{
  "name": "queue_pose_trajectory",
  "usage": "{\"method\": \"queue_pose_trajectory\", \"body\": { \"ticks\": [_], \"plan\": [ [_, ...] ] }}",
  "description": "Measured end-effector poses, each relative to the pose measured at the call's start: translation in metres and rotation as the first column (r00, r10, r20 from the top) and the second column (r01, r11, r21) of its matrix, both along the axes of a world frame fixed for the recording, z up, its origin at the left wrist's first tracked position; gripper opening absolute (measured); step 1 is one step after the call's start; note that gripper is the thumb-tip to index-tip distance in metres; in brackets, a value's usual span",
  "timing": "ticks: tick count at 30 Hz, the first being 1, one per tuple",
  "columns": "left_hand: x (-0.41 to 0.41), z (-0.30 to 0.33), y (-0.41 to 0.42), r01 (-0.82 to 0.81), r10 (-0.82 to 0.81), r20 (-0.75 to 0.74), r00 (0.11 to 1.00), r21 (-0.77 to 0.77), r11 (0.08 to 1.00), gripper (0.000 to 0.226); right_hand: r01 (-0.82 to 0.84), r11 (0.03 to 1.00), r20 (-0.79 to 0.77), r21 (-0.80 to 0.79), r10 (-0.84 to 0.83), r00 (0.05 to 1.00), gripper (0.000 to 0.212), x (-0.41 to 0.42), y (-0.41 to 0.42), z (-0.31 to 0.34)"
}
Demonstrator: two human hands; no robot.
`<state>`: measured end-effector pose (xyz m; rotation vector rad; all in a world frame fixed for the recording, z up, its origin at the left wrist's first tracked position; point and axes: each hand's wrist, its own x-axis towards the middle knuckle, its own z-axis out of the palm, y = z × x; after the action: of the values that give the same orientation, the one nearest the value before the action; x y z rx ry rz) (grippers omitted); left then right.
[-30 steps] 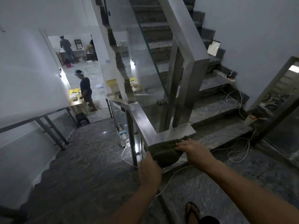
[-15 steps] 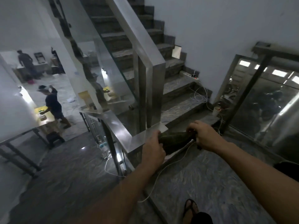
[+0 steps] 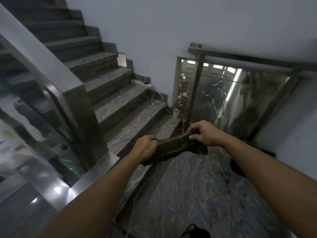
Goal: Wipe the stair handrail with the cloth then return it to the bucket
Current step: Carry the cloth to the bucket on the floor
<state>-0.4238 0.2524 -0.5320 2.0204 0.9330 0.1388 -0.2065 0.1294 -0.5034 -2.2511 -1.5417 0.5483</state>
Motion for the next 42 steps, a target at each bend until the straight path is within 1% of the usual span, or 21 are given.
{"method": "queue_pose_trajectory", "body": {
  "ticks": [2,4,6,8,11,14,16,18,20,22,25,28,30,33,35,37,39,42],
  "plan": [
    [0.030,0.001,0.011,0.053,-0.053,0.003,0.999,-0.039,0.998,0.026,0.017,1.000,-0.045,0.014,-0.017,0.999,0.014,0.027,0.000,-0.004],
    [0.063,0.003,0.022,0.127,-0.127,0.008,0.992,-0.046,0.991,0.027,0.081,0.996,-0.057,0.028,-0.079,0.995,0.016,0.054,0.002,-0.012],
    [0.098,0.007,0.033,0.217,-0.217,-0.012,0.976,0.003,0.976,0.021,0.140,0.989,-0.048,0.040,-0.138,0.989,0.016,0.083,0.006,-0.021],
    [0.138,0.012,0.044,0.297,-0.291,-0.069,0.954,0.095,0.950,0.004,0.159,0.986,-0.026,0.051,-0.158,0.987,0.015,0.114,0.011,-0.028],
    [0.202,0.022,0.060,0.344,-0.323,-0.137,0.937,0.183,0.921,0.003,0.187,0.979,-0.031,0.075,-0.186,0.982,0.016,0.167,0.016,-0.029],
    [0.261,0.037,0.069,0.393,-0.355,-0.187,0.916,0.233,0.890,0.015,0.229,0.970,-0.075,0.084,-0.223,0.972,0.016,0.218,0.017,-0.017],
    [0.299,0.045,0.074,0.420,-0.375,-0.205,0.904,0.263,0.869,0.022,0.237,0.970,-0.090,0.053,-0.232,0.969,0.014,0.250,0.013,-0.005],
    [0.333,0.053,0.079,0.446,-0.397,-0.222,0.891,0.258,0.857,0.020,0.237,0.971,-0.091,0.020,-0.234,0.968,0.013,0.279,0.007,0.009],
    [0.364,0.062,0.083,0.470,-0.421,-0.236,0.876,0.221,0.854,0.015,0.261,0.965,-0.105,0.000,-0.259,0.960,0.013,0.305,0.002,0.023],
    [0.390,0.070,0.085,0.486,-0.443,-0.223,0.868,0.206,0.849,0.009,0.298,0.955,-0.127,0.000,-0.296,0.947,0.018,0.327,-0.004,0.035],
    [0.424,0.083,0.086,0.509,-0.476,-0.190,0.859,0.207,0.836,0.012,0.375,0.927,-0.143,0.020,-0.368,0.919,0.027,0.354,-0.011,0.046],
    [0.456,0.091,0.088,0.530,-0.499,-0.187,0.846,0.202,0.823,0.013,0.426,0.905,-0.143,0.018,-0.419,0.897,0.034,0.378,-0.017,0.055],
    [0.476,0.095,0.090,0.550,-0.521,-0.186,0.833,0.186,0.814,0.013,0.428,0.904,-0.153,-0.004,-0.423,0.893,0.030,0.393,-0.018,0.061],
    [0.508,0.095,0.099,0.597,-0.565,-0.194,0.802,0.207,0.775,0.011,0.420,0.906,-0.167,-0.051,-0.423,0.891,0.017,0.416,-0.018,0.068],
    [0.531,0.092,0.107,0.629,-0.598,-0.194,0.778,0.208,0.749,0.012,0.429,0.900,-0.155,-0.071,-0.435,0.887,0.014,0.431,-0.016,0.067],
    [0.560,0.085,0.117,0.665,-0.633,-0.202,0.747,0.202,0.719,0.007,0.464,0.882,-0.133,-0.084,-0.471,0.872,0.014,0.451,-0.012,0.062],
    [0.591,0.076,0.126,0.700,-0.670,-0.205,0.714,0.181,0.691,0.014,0.499,0.859,-0.109,-0.111,-0.510,0.853,0.011,0.471,-0.008,0.055],
    [0.642,0.063,0.135,0.753,-0.723,-0.210,0.658,0.176,0.634,0.006,0.577,0.804,-0.085,-0.142,-0.591,0.802,0.009,0.501,-0.005,0.043]
  ]
}}
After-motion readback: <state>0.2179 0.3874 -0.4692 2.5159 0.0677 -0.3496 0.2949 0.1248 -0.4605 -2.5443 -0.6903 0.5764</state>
